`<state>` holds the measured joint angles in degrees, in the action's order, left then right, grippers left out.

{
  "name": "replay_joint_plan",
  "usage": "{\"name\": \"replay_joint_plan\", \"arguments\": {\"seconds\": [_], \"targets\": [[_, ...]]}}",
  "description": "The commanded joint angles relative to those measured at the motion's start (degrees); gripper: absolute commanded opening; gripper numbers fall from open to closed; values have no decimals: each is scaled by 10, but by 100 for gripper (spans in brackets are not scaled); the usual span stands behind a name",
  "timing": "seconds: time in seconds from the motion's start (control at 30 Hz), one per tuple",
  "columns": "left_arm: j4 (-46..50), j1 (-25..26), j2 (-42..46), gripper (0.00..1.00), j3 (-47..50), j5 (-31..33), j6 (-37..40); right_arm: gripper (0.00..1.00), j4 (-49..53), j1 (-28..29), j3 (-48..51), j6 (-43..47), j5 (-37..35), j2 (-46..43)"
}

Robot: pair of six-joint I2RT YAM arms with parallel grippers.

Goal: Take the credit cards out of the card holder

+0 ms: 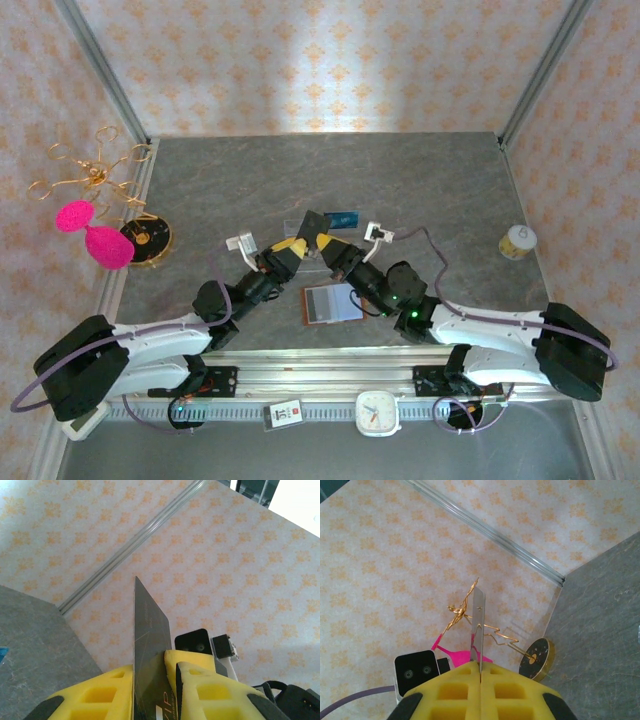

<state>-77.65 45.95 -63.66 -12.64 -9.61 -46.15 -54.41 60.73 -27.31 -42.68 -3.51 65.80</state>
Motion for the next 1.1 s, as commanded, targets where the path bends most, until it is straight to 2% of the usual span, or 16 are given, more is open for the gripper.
{"name": "replay_joint_plan", "arguments": {"seconds": [0.0,0.13,0.27,0.3,0.37,0.43,0.5,0.67,0.83,1.0,1.07], "targets": [[-61,-1,-7,24,4,-11,-13,0,-37,1,-6,-13,-47,14],[-75,-1,-16,18,4,-15,-19,0,-41,2,-16,-15,-36,37],[-65,-5,-6,0,3,-16,-13,0,-15,3,-27,-17,-21,44],[-50,-6,3,0,2,-17,-9,0,0,3,-31,-15,-14,43],[-4,-19,24,0,-2,-30,-3,2,38,3,-36,-1,2,34],[55,-39,51,0,-10,-51,8,12,125,-1,-52,17,7,22],[180,-64,88,0,-38,-75,35,21,208,-18,-54,34,19,-22],[381,-111,122,0,-107,-133,142,27,328,-102,-9,58,92,-131],[556,-124,76,0,-212,-162,290,25,449,-140,1,113,84,-215],[726,-136,1,0,-338,-158,506,23,504,-176,6,135,86,-245],[763,-151,-17,0,-369,-189,585,23,493,-192,20,134,106,-247]]}}
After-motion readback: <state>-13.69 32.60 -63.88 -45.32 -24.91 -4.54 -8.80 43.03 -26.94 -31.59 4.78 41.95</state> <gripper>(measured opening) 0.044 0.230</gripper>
